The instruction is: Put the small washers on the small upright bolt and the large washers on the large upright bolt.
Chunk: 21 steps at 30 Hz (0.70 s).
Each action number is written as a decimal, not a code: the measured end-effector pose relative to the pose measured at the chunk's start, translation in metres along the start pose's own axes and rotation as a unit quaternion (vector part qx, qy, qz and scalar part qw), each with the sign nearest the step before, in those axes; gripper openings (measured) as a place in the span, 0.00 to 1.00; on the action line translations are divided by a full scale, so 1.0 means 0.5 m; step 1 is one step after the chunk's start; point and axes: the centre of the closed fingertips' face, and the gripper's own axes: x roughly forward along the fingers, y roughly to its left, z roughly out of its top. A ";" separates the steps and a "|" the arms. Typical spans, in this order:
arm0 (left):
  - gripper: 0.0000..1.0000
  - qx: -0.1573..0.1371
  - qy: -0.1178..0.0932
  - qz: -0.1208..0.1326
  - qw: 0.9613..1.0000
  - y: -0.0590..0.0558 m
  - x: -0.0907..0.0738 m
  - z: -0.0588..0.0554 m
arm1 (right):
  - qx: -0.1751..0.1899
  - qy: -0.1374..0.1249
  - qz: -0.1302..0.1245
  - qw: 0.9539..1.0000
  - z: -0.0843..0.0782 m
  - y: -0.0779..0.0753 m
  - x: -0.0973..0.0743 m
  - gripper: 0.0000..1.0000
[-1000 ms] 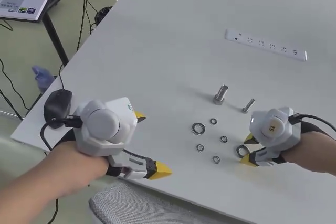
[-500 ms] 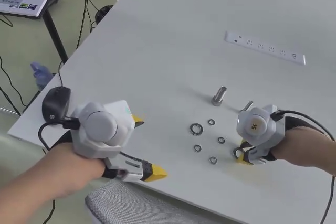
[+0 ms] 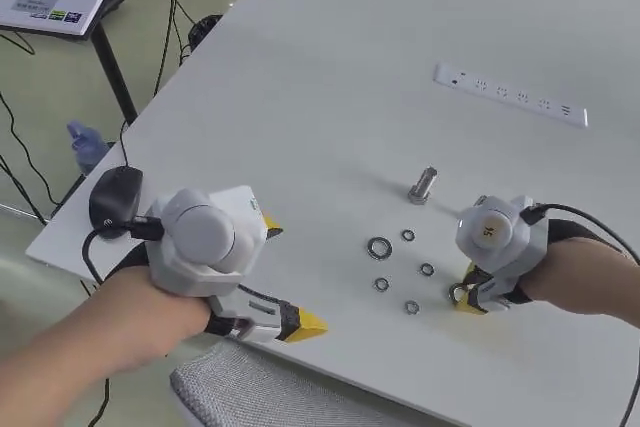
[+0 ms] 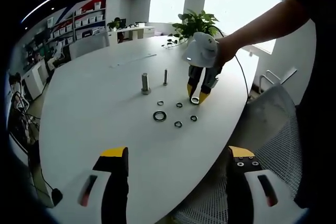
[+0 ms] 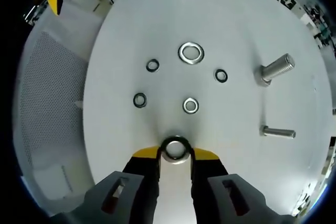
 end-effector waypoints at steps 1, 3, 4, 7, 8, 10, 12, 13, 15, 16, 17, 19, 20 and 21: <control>0.75 0.000 0.001 -0.001 1.000 -0.001 0.001 0.000 | 0.000 0.000 0.000 1.000 0.000 0.000 0.000 0.21; 0.75 0.002 0.002 -0.002 1.000 -0.002 0.002 0.000 | -0.002 0.002 0.002 1.000 0.000 0.003 -0.002 0.21; 0.75 0.003 0.004 -0.003 1.000 -0.002 0.003 0.000 | -0.001 0.003 0.002 1.000 0.001 0.003 -0.003 0.21; 0.75 0.005 0.005 -0.003 1.000 -0.001 0.004 0.001 | 0.001 0.002 0.005 1.000 0.003 0.000 -0.009 0.21; 0.74 0.004 0.004 -0.003 1.000 -0.001 0.004 0.002 | 0.002 0.002 0.005 1.000 0.004 -0.001 -0.011 0.21; 0.74 0.002 0.004 -0.003 1.000 -0.001 0.004 0.002 | 0.003 -0.001 0.003 1.000 0.006 -0.005 -0.018 0.21; 0.74 0.004 0.005 -0.003 1.000 0.000 0.005 0.001 | 0.005 -0.002 -0.001 1.000 0.009 -0.012 -0.025 0.22; 0.74 0.004 0.006 -0.003 1.000 -0.001 0.004 0.001 | 0.007 -0.002 0.000 1.000 0.009 -0.015 -0.028 0.22; 0.74 0.004 0.006 -0.004 1.000 -0.002 0.004 -0.001 | 0.007 -0.004 -0.001 1.000 0.013 -0.017 -0.035 0.22; 0.74 0.004 0.007 -0.004 1.000 -0.002 0.004 -0.002 | 0.006 -0.004 -0.001 1.000 0.015 -0.017 -0.041 0.22; 0.74 0.003 0.008 -0.004 1.000 -0.002 0.004 -0.002 | 0.006 -0.004 -0.001 1.000 0.017 -0.018 -0.044 0.22; 0.73 0.003 0.008 -0.005 1.000 -0.002 0.004 -0.004 | 0.006 -0.003 -0.001 1.000 0.020 -0.019 -0.051 0.22; 0.73 0.002 0.009 -0.005 1.000 -0.002 0.004 -0.006 | 0.006 0.000 0.000 1.000 0.022 -0.020 -0.055 0.22; 0.73 0.002 0.009 -0.006 1.000 -0.002 0.004 -0.006 | 0.005 0.002 0.000 1.000 0.024 -0.020 -0.060 0.22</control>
